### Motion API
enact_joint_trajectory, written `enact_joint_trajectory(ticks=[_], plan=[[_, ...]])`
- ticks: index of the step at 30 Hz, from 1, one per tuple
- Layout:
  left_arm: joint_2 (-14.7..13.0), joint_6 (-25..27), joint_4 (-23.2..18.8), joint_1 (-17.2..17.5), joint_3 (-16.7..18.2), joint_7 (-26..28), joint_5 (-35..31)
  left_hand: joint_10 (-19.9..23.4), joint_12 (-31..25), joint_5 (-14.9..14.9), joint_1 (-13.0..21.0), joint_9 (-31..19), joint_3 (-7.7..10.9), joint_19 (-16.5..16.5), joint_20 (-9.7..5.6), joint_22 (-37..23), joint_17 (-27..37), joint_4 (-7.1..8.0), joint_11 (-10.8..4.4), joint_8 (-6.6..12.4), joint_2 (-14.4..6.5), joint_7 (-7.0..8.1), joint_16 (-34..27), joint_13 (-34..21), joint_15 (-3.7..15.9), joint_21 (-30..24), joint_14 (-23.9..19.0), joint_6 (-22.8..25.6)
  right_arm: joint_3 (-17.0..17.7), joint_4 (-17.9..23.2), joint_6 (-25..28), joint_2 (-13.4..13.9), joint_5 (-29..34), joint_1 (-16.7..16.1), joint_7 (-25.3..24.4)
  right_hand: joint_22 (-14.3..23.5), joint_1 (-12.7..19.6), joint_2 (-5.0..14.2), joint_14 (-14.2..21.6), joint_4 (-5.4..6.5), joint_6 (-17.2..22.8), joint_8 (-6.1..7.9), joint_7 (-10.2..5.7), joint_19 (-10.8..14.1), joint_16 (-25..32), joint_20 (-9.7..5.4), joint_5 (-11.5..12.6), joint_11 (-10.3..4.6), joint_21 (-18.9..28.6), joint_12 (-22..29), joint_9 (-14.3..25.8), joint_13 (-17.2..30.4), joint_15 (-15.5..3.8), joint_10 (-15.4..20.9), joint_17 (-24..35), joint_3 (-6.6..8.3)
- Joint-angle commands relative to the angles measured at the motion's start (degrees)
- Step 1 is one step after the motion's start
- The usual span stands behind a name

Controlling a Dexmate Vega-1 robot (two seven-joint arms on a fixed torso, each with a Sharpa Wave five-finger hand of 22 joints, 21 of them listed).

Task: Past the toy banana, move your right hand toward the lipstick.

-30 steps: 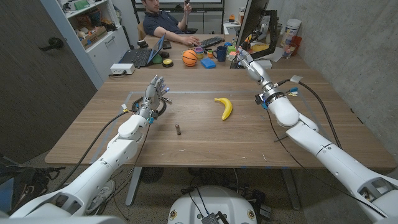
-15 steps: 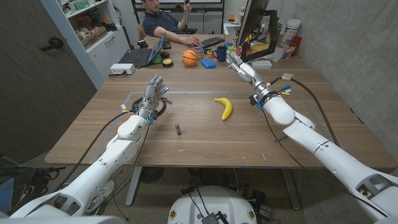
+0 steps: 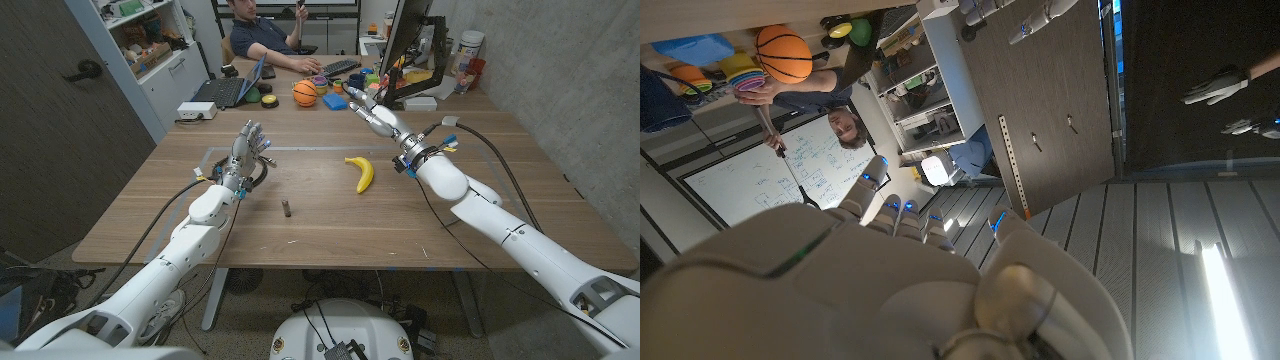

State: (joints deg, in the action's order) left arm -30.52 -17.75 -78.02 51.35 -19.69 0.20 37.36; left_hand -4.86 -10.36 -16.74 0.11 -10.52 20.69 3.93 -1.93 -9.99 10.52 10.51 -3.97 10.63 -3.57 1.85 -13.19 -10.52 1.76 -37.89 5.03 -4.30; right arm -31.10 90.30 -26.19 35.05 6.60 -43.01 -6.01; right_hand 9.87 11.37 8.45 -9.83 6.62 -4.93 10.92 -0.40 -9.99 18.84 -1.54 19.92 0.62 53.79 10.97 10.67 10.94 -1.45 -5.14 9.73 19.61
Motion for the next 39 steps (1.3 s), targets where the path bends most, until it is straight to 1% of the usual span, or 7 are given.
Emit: enact_joint_trajectory(ticks=[1, 16, 18, 22, 23, 33, 39], plan=[[0.0, -0.1, 0.2, 0.0, 0.2, 0.2, 0.0, -0.4, -0.3, -0.4, 0.0, -0.2, -0.31, -0.3, -0.29, -0.3, 0.1, 0.06, 0.38, 0.33, -5.7, -0.2, 0.0, -0.2, 0.11, 0.4, 0.3, -0.3, -1.8, 0.7, -0.4, 0.1, 5.4, 1.2, 0.3, 0.0, 0.2, -1.04, -3.1, 0.15, 0.2, 0.12, -0.9, -8.3, -0.1, -1.88, -0.1, -0.06, -0.4, 0.2, 0.1, 0.0, 0.19, 0.3, 0.3, -0.66], [-0.2, -0.3, -0.1, 0.4, 0.4, 0.4, 0.0, -0.4, -0.3, -0.4, 0.0, -0.2, -0.39, -0.4, -0.35, -0.3, 0.1, 0.1, 0.36, 0.36, -5.9, -0.38, 0.0, -0.2, 0.17, 0.6, 0.3, -0.3, -5.4, 1.3, -0.2, 0.1, 11.8, 3.3, 2.4, 0.0, 1.1, -1.31, -2.6, -0.54, 0.7, 0.22, -2.05, -7.8, -0.5, -1.7, 0.0, -0.39, -0.8, 0.2, 0.1, -0.1, 0.45, 0.5, 0.1, -0.88], [-0.3, -0.3, -0.2, 0.5, 0.4, 0.5, -0.1, -0.4, -0.3, -0.4, 0.0, -0.2, -0.4, -0.4, -0.37, -0.3, 0.1, 0.1, 0.43, 0.34, -5.9, -0.36, 0.1, -0.2, 0.17, 0.6, 0.3, -0.3, -5.8, 1.4, -0.1, 0.0, 12.4, 3.6, 2.7, 0.0, 1.5, -1.31, -2.5, -0.87, 1.0, 0.28, -2.26, -7.4, -0.5, -1.55, 0.0, -0.48, -0.8, 0.1, 0.0, -0.1, 0.38, 0.6, 0.1, -0.82], [-0.4, -0.3, -0.4, 0.7, 0.5, 0.4, 0.1, -0.4, -0.3, -0.4, 0.0, -0.2, -0.42, -0.4, -0.24, -0.3, 0.1, 0.11, 0.48, 0.34, -5.9, -0.41, 0.0, -0.2, 0.07, 0.7, 0.3, -0.3, -7.0, 2.3, 1.0, 0.3, 15.4, 4.3, 3.7, -0.1, 3.2, -1.19, -2.4, -2.2, 0.4, -0.06, -2.28, -5.6, -1.1, -0.71, 0.3, -0.64, -0.9, -0.1, 0.0, -0.2, 0.13, 0.4, 0.0, -0.58], [-0.4, -0.2, -0.4, 0.7, 0.5, 0.4, 0.1, -0.4, -0.3, -0.4, 0.0, -0.2, -0.42, -0.4, -0.21, -0.4, 0.1, 0.11, 0.49, 0.34, -5.9, -0.39, 0.0, -0.2, 0.06, 0.7, 0.3, -0.3, -7.0, 2.3, 1.1, 0.3, 15.5, 4.3, 3.7, -0.1, 3.5, -1.15, -2.2, -2.38, 0.1, -0.16, -2.16, -5.3, -1.1, -0.98, 0.4, -0.62, -0.9, -0.2, 0.0, -0.2, 0.05, 0.2, 0.0, -0.55], [-0.7, -0.2, -1.3, 1.4, 0.7, 0.9, 0.0, -0.4, -0.3, -0.5, 0.0, -0.2, -0.47, -0.4, -0.08, -0.4, 0.1, 0.16, 0.72, 0.33, -6.0, -0.49, 0.1, -0.2, 0.03, 0.9, 0.3, -0.3, -9.9, 2.2, 1.2, -0.1, 21.1, 6.1, 4.3, -0.1, 5.1, -0.49, -2.2, -3.36, 0.1, -0.12, -2.91, -5.7, -1.6, -1.17, 0.7, -0.94, -1.8, -0.3, 0.0, -0.2, 0.08, -0.2, 0.0, -0.16], [-0.8, -0.1, -1.7, 1.7, 0.8, 1.1, 0.0, -0.4, -0.3, -0.5, 0.0, -0.2, -0.5, -0.5, -0.08, -0.4, 0.1, 0.19, 0.69, 0.31, -6.1, -0.46, 0.1, -0.2, 0.0, 1.0, 0.3, -0.4, -11.6, 1.7, 0.6, -0.3, 22.2, 7.3, 6.4, -0.2, 6.1, -0.28, -1.7, -4.07, -0.2, -0.19, -3.16, -4.5, -1.7, -1.45, 0.9, -1.24, -1.9, -0.2, 0.0, -0.2, -0.47, -0.1, 0.0, -0.07]])
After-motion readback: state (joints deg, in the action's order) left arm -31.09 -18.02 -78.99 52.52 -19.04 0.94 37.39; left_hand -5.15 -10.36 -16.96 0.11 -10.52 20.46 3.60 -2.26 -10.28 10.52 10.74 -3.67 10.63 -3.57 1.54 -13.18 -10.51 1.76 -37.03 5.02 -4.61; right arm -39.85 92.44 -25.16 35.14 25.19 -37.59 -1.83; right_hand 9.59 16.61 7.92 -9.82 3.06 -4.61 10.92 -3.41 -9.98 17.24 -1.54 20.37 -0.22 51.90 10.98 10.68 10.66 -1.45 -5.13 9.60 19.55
